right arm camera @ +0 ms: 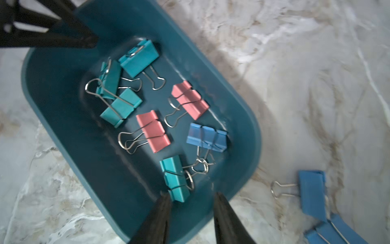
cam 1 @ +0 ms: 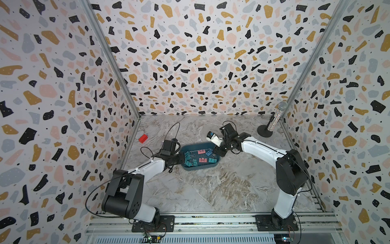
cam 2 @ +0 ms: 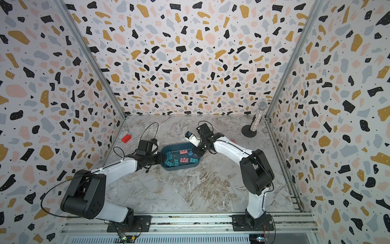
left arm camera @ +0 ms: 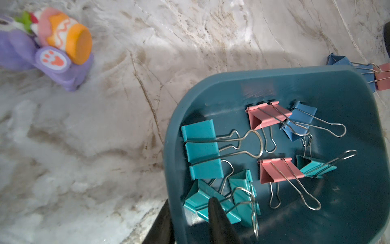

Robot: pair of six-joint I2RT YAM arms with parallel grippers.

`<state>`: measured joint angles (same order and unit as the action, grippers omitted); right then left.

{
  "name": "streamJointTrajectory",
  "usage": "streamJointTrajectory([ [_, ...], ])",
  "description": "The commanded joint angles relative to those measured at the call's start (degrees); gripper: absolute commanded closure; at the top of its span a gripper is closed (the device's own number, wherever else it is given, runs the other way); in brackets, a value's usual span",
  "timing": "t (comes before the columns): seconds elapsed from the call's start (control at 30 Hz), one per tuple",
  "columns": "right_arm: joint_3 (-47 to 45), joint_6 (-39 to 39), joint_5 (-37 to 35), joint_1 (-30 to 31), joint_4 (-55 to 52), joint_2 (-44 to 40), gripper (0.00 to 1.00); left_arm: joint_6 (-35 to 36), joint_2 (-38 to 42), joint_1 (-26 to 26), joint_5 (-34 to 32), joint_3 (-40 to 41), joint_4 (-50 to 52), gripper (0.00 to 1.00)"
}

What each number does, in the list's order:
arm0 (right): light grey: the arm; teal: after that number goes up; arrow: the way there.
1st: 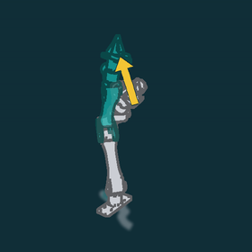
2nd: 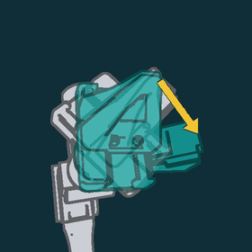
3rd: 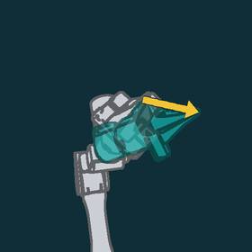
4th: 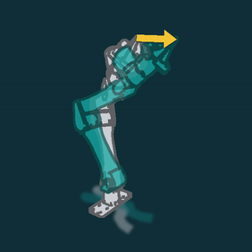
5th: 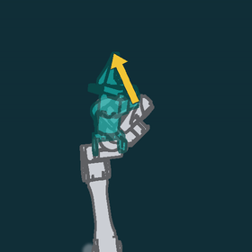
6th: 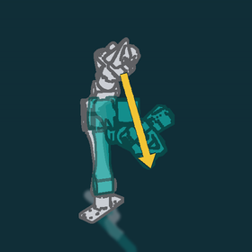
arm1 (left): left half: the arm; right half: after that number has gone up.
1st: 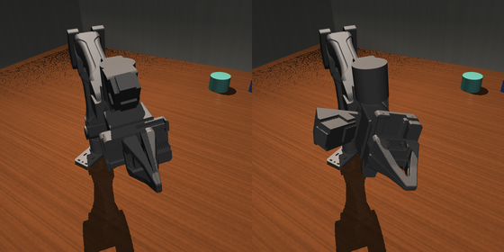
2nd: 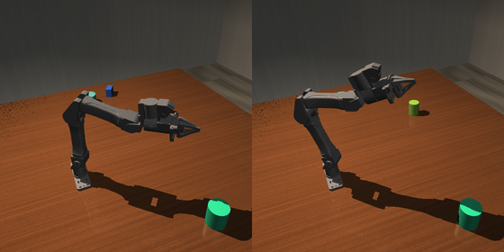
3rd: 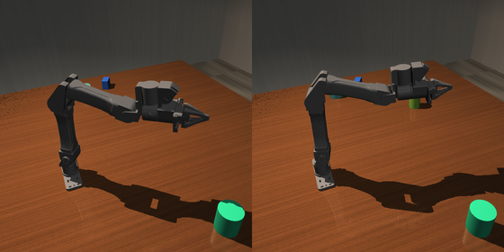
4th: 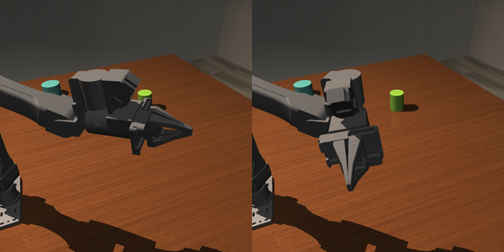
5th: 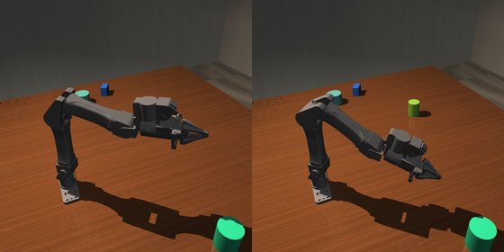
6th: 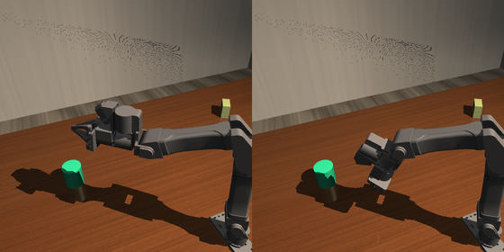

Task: Take out the binder clips from the storage box
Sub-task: Pick up the binder clip from the storage box.

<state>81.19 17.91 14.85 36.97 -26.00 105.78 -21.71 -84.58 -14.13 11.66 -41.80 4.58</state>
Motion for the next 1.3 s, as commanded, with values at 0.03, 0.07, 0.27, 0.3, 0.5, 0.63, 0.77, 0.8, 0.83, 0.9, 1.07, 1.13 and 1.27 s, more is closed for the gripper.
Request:
streamJointTrajectory([
  [0.03,5.17,4.37,-0.90,1.95,-0.76,1.43,0.60,-0.17,0.85,0.16,0.82,0.42,-1.41,0.70],
  [0.07,5.63,5.10,-1.34,2.58,-0.58,2.16,0.60,-0.18,0.74,0.16,0.91,0.45,-1.41,0.70],
  [0.27,6.43,9.80,-5.12,6.20,2.27,5.37,0.60,-0.23,0.55,0.16,1.43,0.33,-1.68,0.70],
  [0.3,6.28,10.31,-5.99,6.63,2.94,5.68,0.60,-0.26,0.48,0.13,1.43,0.34,-1.68,0.70],
  [0.5,7.08,13.37,-8.24,8.01,5.80,7.81,0.60,-0.29,0.88,0.16,1.34,0.42,-1.68,0.70],
  [0.63,8.59,15.37,-9.79,8.59,5.64,9.67,0.60,-0.27,0.85,0.20,1.43,0.40,-1.69,0.70],
  [0.77,8.90,16.25,-11.66,8.86,6.92,10.82,0.60,-0.34,0.66,0.17,1.52,0.41,-1.68,0.70],
  [0.8,8.92,16.48,-11.73,8.91,7.14,11.06,0.60,-0.35,0.66,0.17,1.52,0.41,-1.68,0.70],
  [0.83,9.15,16.71,-11.94,8.97,7.27,11.37,0.60,-0.32,0.73,0.20,1.52,0.48,-1.68,0.70],
  [0.9,9.61,17.08,-12.45,9.00,7.19,12.10,0.61,-0.31,0.82,0.16,1.52,0.47,-1.68,0.70],
  [1.07,10.00,17.41,-13.36,9.16,8.03,13.35,0.62,-0.35,0.98,0.18,1.53,0.50,-1.83,0.70],
  [1.13,10.02,17.42,-13.35,9.19,8.45,13.79,0.62,-0.35,0.68,0.18,1.52,0.50,-1.94,0.70],
  [1.27,10.74,17.39,-13.86,9.41,8.43,14.74,0.63,-0.36,0.58,0.16,1.61,0.52,-1.94,0.70],
])
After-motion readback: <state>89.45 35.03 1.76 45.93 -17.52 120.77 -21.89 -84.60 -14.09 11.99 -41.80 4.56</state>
